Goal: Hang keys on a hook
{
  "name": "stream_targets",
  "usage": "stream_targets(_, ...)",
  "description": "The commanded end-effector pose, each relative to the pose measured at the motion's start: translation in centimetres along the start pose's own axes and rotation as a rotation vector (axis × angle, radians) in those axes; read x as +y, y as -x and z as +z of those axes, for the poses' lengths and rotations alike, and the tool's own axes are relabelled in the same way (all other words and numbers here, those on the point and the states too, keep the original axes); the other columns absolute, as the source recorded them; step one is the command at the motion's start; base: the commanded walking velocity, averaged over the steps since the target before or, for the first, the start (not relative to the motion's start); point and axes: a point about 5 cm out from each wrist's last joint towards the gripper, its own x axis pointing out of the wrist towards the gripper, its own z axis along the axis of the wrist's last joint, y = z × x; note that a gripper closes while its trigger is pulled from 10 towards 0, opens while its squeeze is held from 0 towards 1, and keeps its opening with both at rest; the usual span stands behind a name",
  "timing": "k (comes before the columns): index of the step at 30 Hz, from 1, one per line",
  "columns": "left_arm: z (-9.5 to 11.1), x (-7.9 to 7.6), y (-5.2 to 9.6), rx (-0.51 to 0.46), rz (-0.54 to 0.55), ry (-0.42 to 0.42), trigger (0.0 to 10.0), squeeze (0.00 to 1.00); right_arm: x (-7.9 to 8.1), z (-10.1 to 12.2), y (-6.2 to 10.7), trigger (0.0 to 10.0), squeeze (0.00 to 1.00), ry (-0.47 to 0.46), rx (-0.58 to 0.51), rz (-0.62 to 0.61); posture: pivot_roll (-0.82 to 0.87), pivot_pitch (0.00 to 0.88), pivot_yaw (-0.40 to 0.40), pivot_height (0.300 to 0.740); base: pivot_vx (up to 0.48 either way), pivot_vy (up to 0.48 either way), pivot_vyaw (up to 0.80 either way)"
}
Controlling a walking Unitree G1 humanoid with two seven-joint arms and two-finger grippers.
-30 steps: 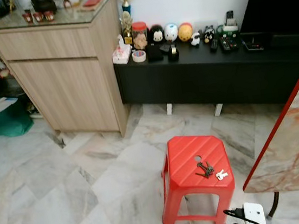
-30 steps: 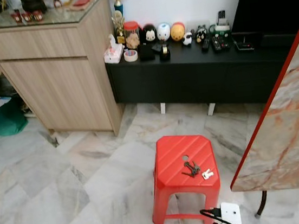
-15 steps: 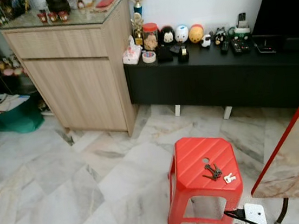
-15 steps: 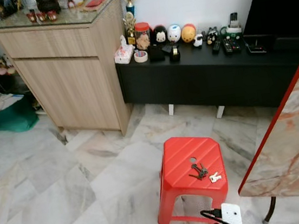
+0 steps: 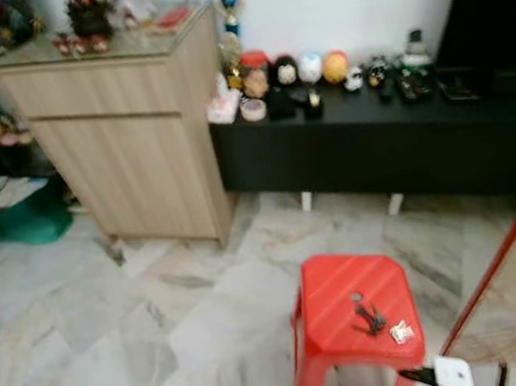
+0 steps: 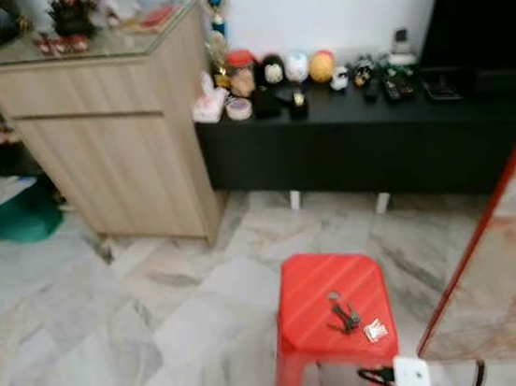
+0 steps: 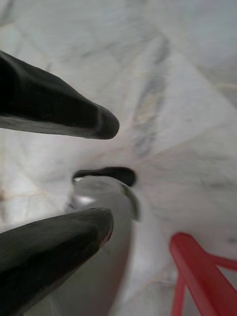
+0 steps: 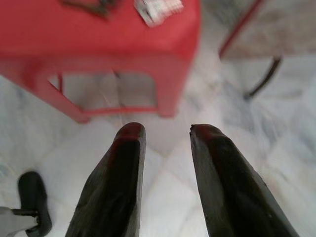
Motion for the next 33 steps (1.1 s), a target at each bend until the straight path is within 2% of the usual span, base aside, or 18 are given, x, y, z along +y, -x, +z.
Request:
stream_targets(1,-0.6,-0.1,0.1,0.029,-0.006,-0.002,10.0,0.0,0.5,-0.1,0.0,10.0,0.0,-0.003,0.0,0.013,0.08,0.0,-0.057,0.74,0.311,0.0,0.0)
stream_targets(7,-0.6,-0.1,0.1,0.028,-0.005,-0.002,10.0,0.0,0.6,0.0,0.0,10.0,0.0,0.004,-0.006,0.018,0.08,0.0,-0.057,0.74,0.31,0.0,0.0)
stream_targets(11,-0.6,-0.1,0.1,0.028,-0.005,-0.003,10.0,0.0,0.6,0.1,0.0,10.0,0.0,0.012,-0.013,0.029,0.08,0.0,-0.057,0.74,0.314,0.0,0.78)
stream_targets(12,-0.6,-0.1,0.1,0.028,-0.004,-0.005,10.0,0.0,0.6,0.1,0.0,10.0,0.0,-0.017,-0.011,0.03,0.08,0.0,-0.057,0.74,0.27,0.0,0.0)
stream_targets(20,-0.5,0.0,0.1,0.021,0.008,-0.003,10.0,0.0,0.5,0.3,0.0,10.0,0.0,-0.035,-0.02,0.034,0.07,0.0,-0.056,0.74,0.0,0.0,0.0)
stream_targets(23,-0.4,0.1,0.1,0.006,0.021,-0.003,10.0,0.0,0.5,0.8,-0.1,10.0,0.0,-0.04,-0.031,0.038,0.07,0.0,-0.057,0.74,0.0,0.0,0.0)
stream_targets(27,-0.3,0.2,0.2,-0.034,0.049,0.038,10.0,0.0,0.4,1.9,-0.2,10.0,0.0,-0.049,-0.066,0.037,0.07,0.0,-0.06,0.74,0.0,0.0,0.0)
stream_targets(33,0.3,0.3,0.3,-0.116,0.079,0.071,10.0,0.0,0.5,3.7,-0.3,10.0,0.0,-0.074,-0.168,0.048,0.08,0.0,-0.068,0.74,0.0,0.0,0.0)
